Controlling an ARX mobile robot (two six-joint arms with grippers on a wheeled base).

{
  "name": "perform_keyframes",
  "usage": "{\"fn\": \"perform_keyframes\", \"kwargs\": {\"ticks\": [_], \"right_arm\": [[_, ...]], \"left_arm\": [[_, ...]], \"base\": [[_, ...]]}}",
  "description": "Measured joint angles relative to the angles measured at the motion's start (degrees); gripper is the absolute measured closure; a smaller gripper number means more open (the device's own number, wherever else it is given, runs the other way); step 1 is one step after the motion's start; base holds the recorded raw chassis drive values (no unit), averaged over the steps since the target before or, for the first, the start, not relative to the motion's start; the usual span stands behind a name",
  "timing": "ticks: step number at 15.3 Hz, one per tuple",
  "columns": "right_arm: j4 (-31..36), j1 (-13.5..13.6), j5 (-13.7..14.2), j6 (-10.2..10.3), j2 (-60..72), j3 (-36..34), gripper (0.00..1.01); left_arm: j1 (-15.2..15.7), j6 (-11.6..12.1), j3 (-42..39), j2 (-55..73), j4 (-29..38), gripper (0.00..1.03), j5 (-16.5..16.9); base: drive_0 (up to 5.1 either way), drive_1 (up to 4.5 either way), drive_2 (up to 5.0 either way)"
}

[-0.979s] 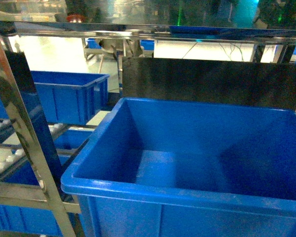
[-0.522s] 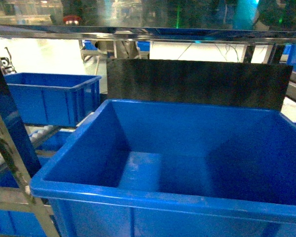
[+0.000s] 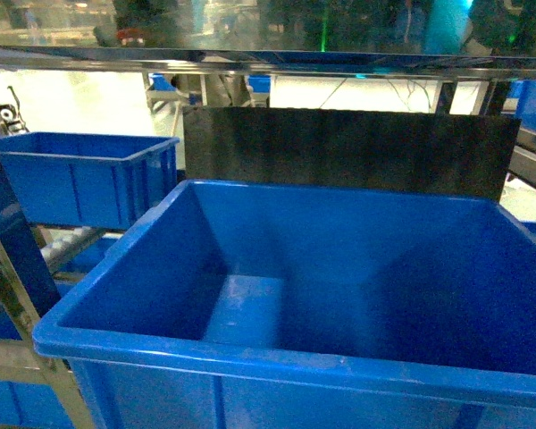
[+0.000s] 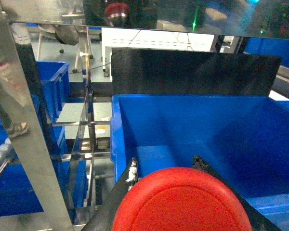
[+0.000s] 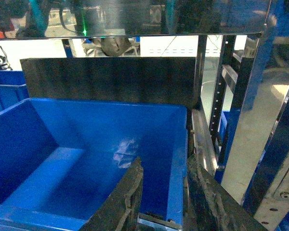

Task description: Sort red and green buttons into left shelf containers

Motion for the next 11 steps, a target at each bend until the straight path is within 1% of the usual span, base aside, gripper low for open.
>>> {"fn": "perform_keyframes", "kwargs": {"ticks": [1,2,3,5,6,7,9,11], "right_arm": [[-0.17,0.20,-0.22,-0.26,0.98,0.02,0.75],[4.44,1.73,-0.28,-0.39,4.61,-0.04,0.75],[8.33,4.33,-0.31,-0.44,9.49,0.00,0.75],[16.15,7.89,1.40,-0.39,17.99,0.57,0.75],[19.56,9.35,1.90,-0.37,22.43,1.68,0.75],[23.65,11.04,3.15,-0.15,27.19,3.06,0.75],[28.76,13.79,4.09,-0.13,34.27,4.76,0.75],[31.95,16.35,5.14,-0.15,40.76,5.90,0.75]], "left_arm": [[0.00,0.00,0.00,0.00,0.02,0.75,0.13],[0.00,0.00,0.00,0.00,0.02,0.75,0.11],[0.00,0.00,0.00,0.02,0.00,0.76,0.11],[0.00,0.00,0.00,0.00,0.02,0.76,0.11],[0.00,0.00,0.00,0.00,0.02,0.76,0.13],[0.00,0.00,0.00,0.02,0.02,0.76,0.13],[0.00,0.00,0.00,0.02,0.02,0.76,0.11],[0.00,0.00,0.00,0.02,0.02,0.76,0.11]], "base": [[0.0,0.00,0.0],[0.0,0.00,0.0],[0.0,0.00,0.0],[0.0,0.00,0.0],[0.0,0.00,0.0],[0.0,0.00,0.0],[0.0,0.00,0.0],[0.0,0.00,0.0]]}}
